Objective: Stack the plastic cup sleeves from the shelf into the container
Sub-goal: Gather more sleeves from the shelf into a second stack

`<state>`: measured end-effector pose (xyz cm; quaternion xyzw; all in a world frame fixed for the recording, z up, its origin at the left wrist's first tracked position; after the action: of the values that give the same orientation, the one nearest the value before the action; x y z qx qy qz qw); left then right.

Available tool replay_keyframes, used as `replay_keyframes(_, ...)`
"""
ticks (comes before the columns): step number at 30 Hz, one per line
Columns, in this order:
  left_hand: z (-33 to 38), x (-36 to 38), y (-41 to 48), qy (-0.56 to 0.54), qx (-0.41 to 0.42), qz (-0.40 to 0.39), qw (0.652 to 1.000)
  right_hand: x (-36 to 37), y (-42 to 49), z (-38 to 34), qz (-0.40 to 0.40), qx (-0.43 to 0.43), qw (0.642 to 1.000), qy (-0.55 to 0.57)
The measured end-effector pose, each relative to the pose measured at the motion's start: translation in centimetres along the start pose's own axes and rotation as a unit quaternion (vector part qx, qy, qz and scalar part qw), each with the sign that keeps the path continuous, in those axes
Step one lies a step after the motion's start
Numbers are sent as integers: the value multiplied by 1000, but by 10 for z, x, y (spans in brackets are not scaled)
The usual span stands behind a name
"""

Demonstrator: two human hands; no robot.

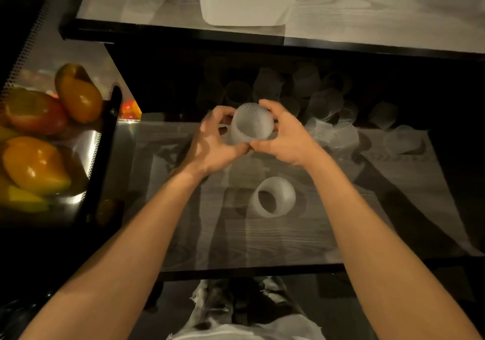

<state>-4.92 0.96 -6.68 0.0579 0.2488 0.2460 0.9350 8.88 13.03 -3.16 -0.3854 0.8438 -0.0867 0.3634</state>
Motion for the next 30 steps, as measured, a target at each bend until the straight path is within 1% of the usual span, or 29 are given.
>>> replay_keyframes(3, 27, -6, 4, -46, 31, -13, 998, -26, -30, -9, 10, -23, 1000, 12)
replay_keyframes(5, 44, -6, 4, -75, 35, -50, 995, -42, -48, -8, 4, -28, 999, 20)
replay_keyframes(8, 61, -1, -4, -98, 48, -128, 986, -54, -70, 4, -50, -7, 998, 37)
replay_keyframes(11, 67, 9, -15, -112, 40, -187, 975, -52, -83, 22, -84, 22, 996, -9)
replay_keyframes(17, 68, 17, -21, -109, 36, -218, 969, -46, -93, 32, -60, 13, 997, -44)
replay_keyframes(22, 70, 13, -22, -111, 45, -264, 957, -44, -101, 30, -85, 6, 994, -71)
replay_keyframes(25, 75, 12, -23, -88, 59, -292, 951, -40, -106, 30, -96, -4, 992, -81)
replay_keyframes(27, 78, 10, -23, -76, 67, -310, 945, -39, -110, 31, -103, -8, 992, -78)
replay_keyframes(30, 82, 9, -22, -80, 74, -316, 942, -42, -114, 30, -104, -16, 992, -64)
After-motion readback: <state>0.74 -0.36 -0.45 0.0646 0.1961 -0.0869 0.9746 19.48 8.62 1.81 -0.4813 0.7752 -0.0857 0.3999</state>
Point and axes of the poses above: each hand's wrist, its own y-axis towards the middle knuckle, its own x-axis out of the palm, z = x × y, the point moved 2 cm from there along y, towards the middle knuckle, and after that the axes turned 15 degrees about x, right-handed, at the moved point
